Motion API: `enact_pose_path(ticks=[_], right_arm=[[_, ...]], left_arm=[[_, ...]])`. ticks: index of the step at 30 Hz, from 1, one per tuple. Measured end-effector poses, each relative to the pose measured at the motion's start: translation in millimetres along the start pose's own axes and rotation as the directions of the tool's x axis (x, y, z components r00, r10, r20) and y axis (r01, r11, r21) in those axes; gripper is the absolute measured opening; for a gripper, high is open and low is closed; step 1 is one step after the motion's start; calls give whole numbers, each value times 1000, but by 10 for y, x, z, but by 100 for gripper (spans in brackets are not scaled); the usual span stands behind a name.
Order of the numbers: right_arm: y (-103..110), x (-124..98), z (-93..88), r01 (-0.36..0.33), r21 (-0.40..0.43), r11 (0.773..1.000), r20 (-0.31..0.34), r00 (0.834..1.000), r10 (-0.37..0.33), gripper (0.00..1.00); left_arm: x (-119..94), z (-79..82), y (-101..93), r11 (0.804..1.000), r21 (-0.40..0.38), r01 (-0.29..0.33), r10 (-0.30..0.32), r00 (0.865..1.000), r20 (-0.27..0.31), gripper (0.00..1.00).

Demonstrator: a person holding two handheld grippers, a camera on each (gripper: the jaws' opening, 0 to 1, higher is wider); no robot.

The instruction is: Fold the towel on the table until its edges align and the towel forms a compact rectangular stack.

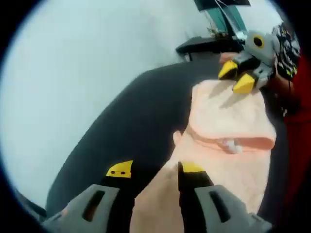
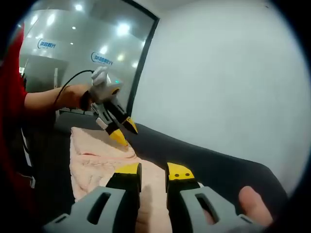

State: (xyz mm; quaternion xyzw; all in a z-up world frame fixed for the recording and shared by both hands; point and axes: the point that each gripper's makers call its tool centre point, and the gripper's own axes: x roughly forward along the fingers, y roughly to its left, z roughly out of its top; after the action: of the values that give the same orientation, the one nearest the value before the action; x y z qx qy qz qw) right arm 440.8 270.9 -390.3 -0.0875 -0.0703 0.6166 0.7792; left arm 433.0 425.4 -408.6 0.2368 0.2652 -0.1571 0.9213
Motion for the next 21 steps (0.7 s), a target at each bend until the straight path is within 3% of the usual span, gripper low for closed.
enact_pose_path(ticks=[3,5,6,8,10,13,15,17,18,19,20,21], right_arm=[[3,5,-10,0,-3,1000,-5,1000,0,17],[-29,4,-21,17,0,1000,-10,1000,-17,17],[-56,3,-24,27,3,1000,-11,1000,-27,17],[-137,3,-27,44,23,999,-8,999,-44,17],[-147,-6,-19,40,45,998,-3,999,-39,17],[-86,6,-39,29,54,998,-12,1000,-28,17],[-69,33,-90,26,53,998,-34,999,-24,17],[-110,40,-170,48,57,997,-74,996,-44,17],[-165,19,-212,76,88,993,-97,993,-68,17],[-208,0,-220,94,140,986,-107,991,-79,17],[-274,-19,-194,112,200,973,-96,991,-95,17],[-349,-43,-170,132,257,957,-80,990,-115,17]], left_arm=[[-221,34,-159,995,-94,28,-17,994,112,35],[-361,-6,-416,988,-123,93,-66,976,208,36],[-396,-85,-560,984,-121,130,-101,969,223,36],[-439,-303,-814,979,-93,183,-161,966,201,37],[-469,-463,-970,980,-33,196,-188,967,171,37],[-497,-465,-1092,968,-93,234,-212,956,202,30],[-496,-472,-1077,972,-70,224,-207,959,191,30],[-574,-390,-1058,973,-26,231,-219,950,220,32],[-660,-230,-927,981,-20,192,-176,931,319,32],[-776,-81,-791,976,-98,197,-137,893,429,31],[-889,-26,-645,949,-210,233,-100,860,501,31],[-975,-33,-516,937,-254,239,-66,836,545,31]])
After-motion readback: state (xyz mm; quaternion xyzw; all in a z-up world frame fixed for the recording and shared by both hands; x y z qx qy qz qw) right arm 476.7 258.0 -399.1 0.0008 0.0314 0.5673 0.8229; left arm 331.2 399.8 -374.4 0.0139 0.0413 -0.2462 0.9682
